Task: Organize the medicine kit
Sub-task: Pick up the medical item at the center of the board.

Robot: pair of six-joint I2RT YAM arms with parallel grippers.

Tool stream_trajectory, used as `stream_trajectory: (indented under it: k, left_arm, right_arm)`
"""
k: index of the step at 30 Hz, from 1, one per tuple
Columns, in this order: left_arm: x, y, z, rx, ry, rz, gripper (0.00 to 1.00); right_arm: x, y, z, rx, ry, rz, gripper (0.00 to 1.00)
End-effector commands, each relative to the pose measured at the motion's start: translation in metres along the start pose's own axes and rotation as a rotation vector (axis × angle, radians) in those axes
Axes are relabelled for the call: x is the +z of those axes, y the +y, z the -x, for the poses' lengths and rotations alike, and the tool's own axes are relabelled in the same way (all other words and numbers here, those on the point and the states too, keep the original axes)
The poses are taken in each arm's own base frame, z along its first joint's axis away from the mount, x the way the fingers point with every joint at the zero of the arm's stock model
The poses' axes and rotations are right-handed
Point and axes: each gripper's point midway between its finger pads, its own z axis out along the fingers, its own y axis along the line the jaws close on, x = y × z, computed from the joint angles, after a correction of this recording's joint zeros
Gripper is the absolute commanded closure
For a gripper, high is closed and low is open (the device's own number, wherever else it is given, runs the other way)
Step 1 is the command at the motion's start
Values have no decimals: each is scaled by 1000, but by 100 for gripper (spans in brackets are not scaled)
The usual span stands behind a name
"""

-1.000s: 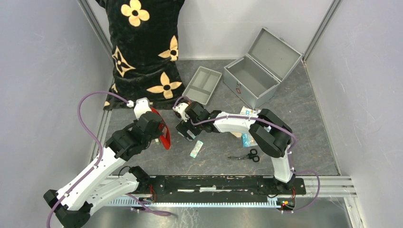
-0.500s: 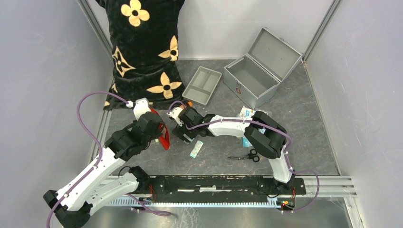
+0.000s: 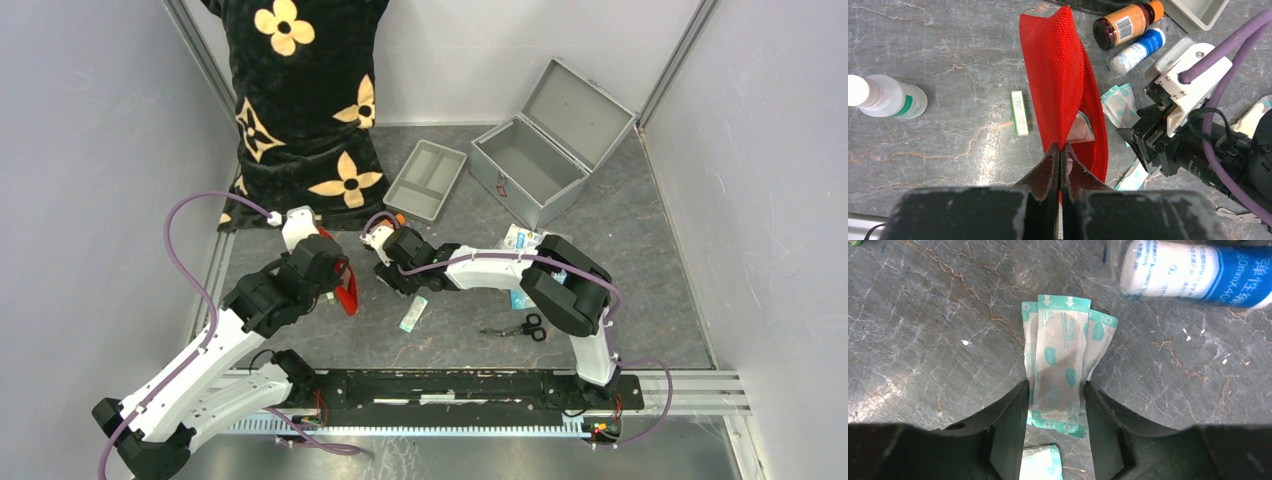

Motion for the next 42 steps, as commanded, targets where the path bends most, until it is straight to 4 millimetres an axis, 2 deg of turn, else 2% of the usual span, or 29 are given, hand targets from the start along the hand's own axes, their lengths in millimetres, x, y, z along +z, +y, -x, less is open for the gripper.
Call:
stream_trajectory:
  k: [1, 18, 21, 26, 35, 42]
  left_arm:
    - [-6, -10, 19, -64, -51, -30, 98]
    - [-2, -14, 13, -58, -36, -40, 98]
    - [0, -16, 11, -61, -30, -47, 98]
    - [0, -17, 10, -60, -25, -51, 98]
    - [2, -18, 6, -61, -16, -57, 98]
    - [2, -17, 5, -64, -14, -55, 98]
  right_arm:
    - [-13, -12, -4, 36, 8, -33, 53]
    - [-39, -16, 17, 112, -82, -4, 64]
    - [-41, -16, 14, 130, -86, 9, 71]
    - [-41, -18, 8, 152, -80, 10, 78]
    - [-42, -19, 8, 168, -88, 24, 95]
    - [-40, -15, 4, 175, -81, 51, 98]
